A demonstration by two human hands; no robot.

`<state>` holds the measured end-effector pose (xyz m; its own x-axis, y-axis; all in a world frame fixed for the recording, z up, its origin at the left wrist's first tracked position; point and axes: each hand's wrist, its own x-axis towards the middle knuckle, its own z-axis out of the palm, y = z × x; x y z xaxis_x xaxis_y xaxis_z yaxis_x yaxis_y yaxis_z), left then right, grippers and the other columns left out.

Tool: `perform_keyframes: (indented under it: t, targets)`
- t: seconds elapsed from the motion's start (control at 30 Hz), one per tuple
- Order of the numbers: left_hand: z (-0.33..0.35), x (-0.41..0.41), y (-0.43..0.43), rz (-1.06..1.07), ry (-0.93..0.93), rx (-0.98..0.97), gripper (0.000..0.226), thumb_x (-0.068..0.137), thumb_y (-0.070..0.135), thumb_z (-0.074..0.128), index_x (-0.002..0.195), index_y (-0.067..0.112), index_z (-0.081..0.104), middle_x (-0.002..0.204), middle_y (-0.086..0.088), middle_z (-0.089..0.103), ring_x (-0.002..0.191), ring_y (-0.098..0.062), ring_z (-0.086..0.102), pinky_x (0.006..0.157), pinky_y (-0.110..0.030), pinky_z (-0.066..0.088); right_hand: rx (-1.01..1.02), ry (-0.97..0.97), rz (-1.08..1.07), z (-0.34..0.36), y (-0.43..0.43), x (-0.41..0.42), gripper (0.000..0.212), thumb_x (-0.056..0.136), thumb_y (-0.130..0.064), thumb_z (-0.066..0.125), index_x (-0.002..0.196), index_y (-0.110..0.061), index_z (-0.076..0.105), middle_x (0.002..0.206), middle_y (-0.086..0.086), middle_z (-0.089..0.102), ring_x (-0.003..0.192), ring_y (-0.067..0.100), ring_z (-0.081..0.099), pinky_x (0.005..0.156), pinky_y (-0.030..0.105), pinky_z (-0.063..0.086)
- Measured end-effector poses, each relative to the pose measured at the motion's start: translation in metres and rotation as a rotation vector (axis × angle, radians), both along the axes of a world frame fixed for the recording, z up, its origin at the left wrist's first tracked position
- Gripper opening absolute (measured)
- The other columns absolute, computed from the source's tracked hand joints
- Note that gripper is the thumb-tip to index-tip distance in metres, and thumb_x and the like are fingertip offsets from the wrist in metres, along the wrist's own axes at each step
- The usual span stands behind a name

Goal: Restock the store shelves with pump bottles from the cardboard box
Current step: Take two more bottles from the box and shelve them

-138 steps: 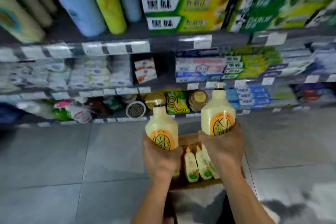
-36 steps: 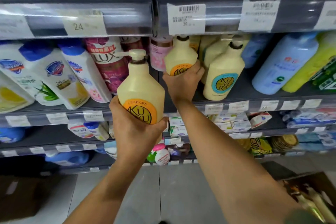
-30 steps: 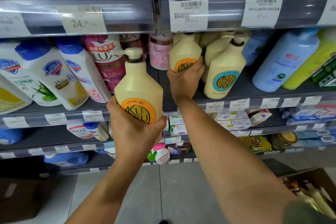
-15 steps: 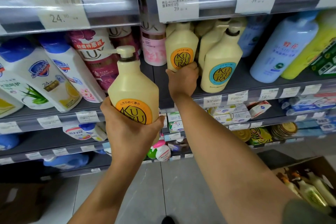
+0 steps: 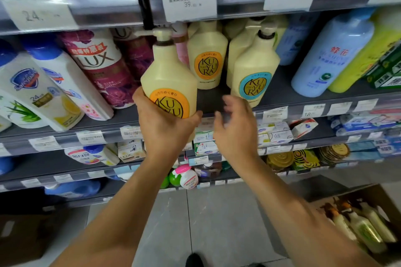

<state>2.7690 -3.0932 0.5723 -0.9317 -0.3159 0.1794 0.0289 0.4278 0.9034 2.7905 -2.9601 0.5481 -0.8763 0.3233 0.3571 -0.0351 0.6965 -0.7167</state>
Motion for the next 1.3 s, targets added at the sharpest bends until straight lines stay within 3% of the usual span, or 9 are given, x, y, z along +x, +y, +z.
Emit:
perform_keyframes:
  t: [0.13,0.33,0.47,0.57,0.7,0.83,1.07,1.2,1.3]
  targets:
    - [-0.008,-0.023,0.021,0.000,0.049,0.022,0.107,0.049,0.030,0.092,0.133,0.012,0.028,0.124,0.003,0.042,0.112,-0.011,0.047,0.093,-0.016,0.040,0.214,0.031,-0.091,-0.017,0.081,0.014,0.039,0.080,-0.026,0.060,0.112,-0.004,0.060,0.113,0.014,0.057,0.104,0.028,0.055,0.088,0.032,0.042]
    - [-0.022,-0.049,0.052,0.011,0.093,0.070,0.108,0.049,0.031,0.091,0.134,0.014,0.027,0.125,0.004,0.043,0.115,-0.011,0.047,0.103,-0.026,0.041,0.571,-0.296,0.089,-0.043,0.136,-0.026,0.060,0.086,-0.042,0.058,0.133,-0.006,0.049,0.138,0.013,0.047,0.129,0.032,0.039,0.116,0.041,0.018]
    - [-0.030,-0.065,0.070,0.029,0.119,0.111,0.113,0.047,0.031,0.092,0.138,0.010,0.027,0.127,0.001,0.045,0.115,-0.011,0.048,0.104,-0.024,0.041,0.644,-0.307,0.124,-0.049,0.141,-0.034,0.061,0.084,-0.042,0.064,0.131,-0.006,0.049,0.135,0.014,0.047,0.127,0.033,0.039,0.112,0.043,0.024]
    - [-0.037,-0.073,0.081,0.030,0.146,0.147,0.113,0.047,0.028,0.092,0.138,0.009,0.027,0.130,-0.003,0.045,0.115,-0.011,0.048,0.096,-0.006,0.037,0.641,-0.283,0.110,-0.051,0.141,-0.035,0.059,0.083,-0.043,0.065,0.128,-0.007,0.052,0.133,0.013,0.048,0.125,0.032,0.041,0.107,0.043,0.028]
    - [-0.046,-0.074,0.085,0.015,0.175,0.156,0.119,0.046,0.026,0.095,0.140,0.011,0.024,0.133,-0.004,0.042,0.121,-0.013,0.047,0.104,-0.020,0.040,0.632,-0.253,0.110,-0.057,0.140,-0.034,0.057,0.084,-0.040,0.065,0.128,-0.006,0.051,0.132,0.014,0.048,0.124,0.032,0.041,0.108,0.044,0.027]
    - [-0.048,-0.071,0.077,-0.061,0.136,0.100,0.119,0.051,0.020,0.094,0.142,0.008,0.019,0.137,-0.008,0.038,0.124,-0.013,0.043,0.103,-0.014,0.036,0.628,-0.221,0.104,-0.062,0.141,-0.034,0.058,0.084,-0.040,0.064,0.129,-0.006,0.051,0.133,0.014,0.048,0.124,0.032,0.041,0.109,0.044,0.027]
    - [-0.047,-0.073,0.045,-0.215,-0.105,0.032,0.069,0.063,0.007,0.087,0.116,0.012,0.043,0.098,0.012,0.057,0.086,0.004,0.055,0.073,0.001,0.043,0.579,-0.210,0.104,-0.064,0.142,-0.033,0.058,0.084,-0.040,0.065,0.129,-0.006,0.051,0.133,0.014,0.048,0.123,0.031,0.040,0.110,0.043,0.027]
    - [-0.043,-0.077,0.038,-0.277,-0.119,-0.008,0.067,0.061,0.009,0.088,0.113,0.020,0.047,0.102,0.009,0.062,0.100,-0.010,0.061,0.090,-0.025,0.049,0.535,-0.239,0.117,-0.060,0.141,-0.034,0.061,0.083,-0.041,0.068,0.131,-0.007,0.050,0.134,0.013,0.047,0.125,0.030,0.038,0.110,0.041,0.027]
    - [-0.043,-0.077,0.036,-0.278,-0.125,-0.002,0.070,0.061,0.013,0.089,0.119,0.015,0.050,0.103,0.009,0.063,0.100,-0.009,0.061,0.088,-0.023,0.049,0.372,-0.283,0.104,-0.050,0.139,-0.036,0.069,0.076,-0.044,0.073,0.133,-0.013,0.048,0.134,0.009,0.047,0.126,0.027,0.039,0.109,0.040,0.030]
